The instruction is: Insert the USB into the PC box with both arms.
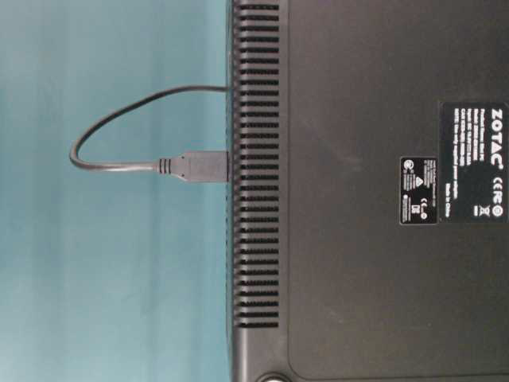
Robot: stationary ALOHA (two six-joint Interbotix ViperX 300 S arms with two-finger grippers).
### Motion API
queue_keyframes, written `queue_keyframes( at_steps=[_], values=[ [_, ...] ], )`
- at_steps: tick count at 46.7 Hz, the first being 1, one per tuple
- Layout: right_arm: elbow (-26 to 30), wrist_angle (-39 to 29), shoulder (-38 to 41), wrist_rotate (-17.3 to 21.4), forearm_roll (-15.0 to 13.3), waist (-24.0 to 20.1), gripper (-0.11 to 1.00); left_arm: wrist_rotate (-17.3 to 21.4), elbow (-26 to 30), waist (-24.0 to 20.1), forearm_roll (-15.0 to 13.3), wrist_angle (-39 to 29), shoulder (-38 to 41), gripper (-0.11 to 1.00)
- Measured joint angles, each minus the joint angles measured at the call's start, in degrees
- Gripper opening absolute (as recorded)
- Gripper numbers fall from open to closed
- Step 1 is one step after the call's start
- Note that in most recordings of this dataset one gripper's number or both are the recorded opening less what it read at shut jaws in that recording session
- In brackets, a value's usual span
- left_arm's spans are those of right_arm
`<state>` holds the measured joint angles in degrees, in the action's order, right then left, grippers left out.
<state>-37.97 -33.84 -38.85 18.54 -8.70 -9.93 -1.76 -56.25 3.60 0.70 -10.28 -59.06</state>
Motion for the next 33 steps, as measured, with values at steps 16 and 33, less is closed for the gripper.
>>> queue_keyframes(
  at_steps=[16, 33],
  values=[
    [-2.90, 0.00, -5.45, 0.00, 0.00, 1.49, 0.59, -0.09, 1.58, 0.62, 0.00, -1.67, 3.08, 0.00],
    [-4.92, -1.14, -9.76, 0.00, 0.00, 2.02, 0.59, -0.44, 9.58, 0.62, 0.00, -13.18, 7.56, 0.00]
  ],
)
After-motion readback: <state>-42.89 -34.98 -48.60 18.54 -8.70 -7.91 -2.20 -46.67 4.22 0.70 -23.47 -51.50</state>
